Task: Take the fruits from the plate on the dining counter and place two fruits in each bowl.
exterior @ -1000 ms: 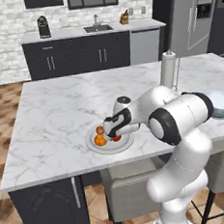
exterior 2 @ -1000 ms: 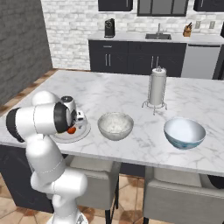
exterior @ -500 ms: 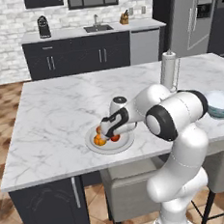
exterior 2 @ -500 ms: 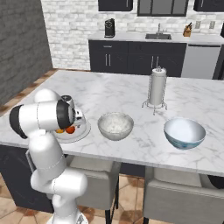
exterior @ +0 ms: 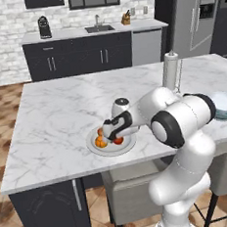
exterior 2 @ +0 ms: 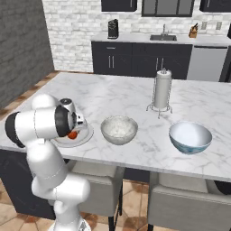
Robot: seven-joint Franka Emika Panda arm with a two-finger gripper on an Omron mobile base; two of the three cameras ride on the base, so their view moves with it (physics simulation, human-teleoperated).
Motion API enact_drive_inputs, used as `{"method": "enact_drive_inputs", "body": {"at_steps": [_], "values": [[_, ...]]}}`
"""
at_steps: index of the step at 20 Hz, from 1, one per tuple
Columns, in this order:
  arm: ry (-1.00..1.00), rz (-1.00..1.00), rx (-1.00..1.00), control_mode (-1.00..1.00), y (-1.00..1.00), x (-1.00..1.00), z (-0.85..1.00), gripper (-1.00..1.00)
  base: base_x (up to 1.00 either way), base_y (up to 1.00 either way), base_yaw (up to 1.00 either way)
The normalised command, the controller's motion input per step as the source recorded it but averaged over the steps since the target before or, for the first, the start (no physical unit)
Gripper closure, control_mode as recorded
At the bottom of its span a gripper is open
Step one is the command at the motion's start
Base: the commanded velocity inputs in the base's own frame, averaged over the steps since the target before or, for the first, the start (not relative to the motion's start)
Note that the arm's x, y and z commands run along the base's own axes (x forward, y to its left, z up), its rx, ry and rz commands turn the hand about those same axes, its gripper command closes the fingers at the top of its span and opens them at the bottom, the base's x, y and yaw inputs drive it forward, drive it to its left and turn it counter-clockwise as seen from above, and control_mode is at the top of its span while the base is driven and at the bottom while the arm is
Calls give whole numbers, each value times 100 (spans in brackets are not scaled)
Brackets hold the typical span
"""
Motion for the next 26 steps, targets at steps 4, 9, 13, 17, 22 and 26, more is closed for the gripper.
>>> {"method": "enact_drive_inputs", "body": {"at_steps": [4, 9, 13, 17, 22, 26], "values": [[-11, -2, 2, -100, -12, -37, 29, 100, 0, 0, 0], [-6, -4, 5, -100, -19, -2, 86, 100, 0, 0, 0], [-3, -2, 11, -100, -43, 1, 100, 100, 0, 0, 0], [0, -7, 3, -100, -59, 0, 83, 100, 0, 0, 0], [17, -12, 0, -100, -75, 3, 57, 100, 0, 0, 0], [35, -16, 0, -100, -92, 1, 19, 100, 0, 0, 0]]}}
